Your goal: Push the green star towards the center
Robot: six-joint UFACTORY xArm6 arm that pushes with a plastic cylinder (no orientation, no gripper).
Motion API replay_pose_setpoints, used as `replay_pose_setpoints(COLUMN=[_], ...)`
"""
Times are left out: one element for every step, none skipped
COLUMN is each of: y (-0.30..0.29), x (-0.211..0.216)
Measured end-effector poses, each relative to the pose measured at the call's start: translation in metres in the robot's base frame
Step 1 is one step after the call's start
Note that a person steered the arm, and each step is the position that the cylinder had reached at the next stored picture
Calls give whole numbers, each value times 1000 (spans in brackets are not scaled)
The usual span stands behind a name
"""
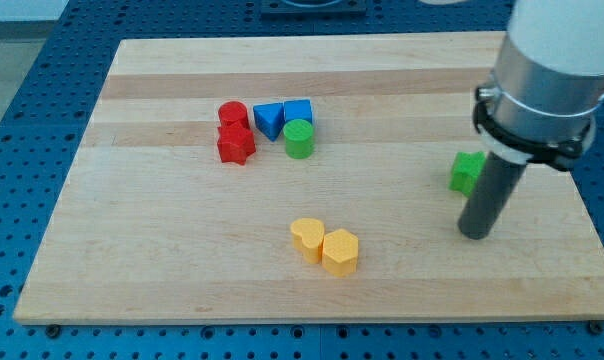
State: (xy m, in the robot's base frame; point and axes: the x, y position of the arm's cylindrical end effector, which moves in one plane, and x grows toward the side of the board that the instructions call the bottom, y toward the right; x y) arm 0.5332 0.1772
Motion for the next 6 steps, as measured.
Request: replay_pose_setpoints(y=[39, 60, 50, 32, 31, 18], x=[-12, -27, -31, -43, -67, -87])
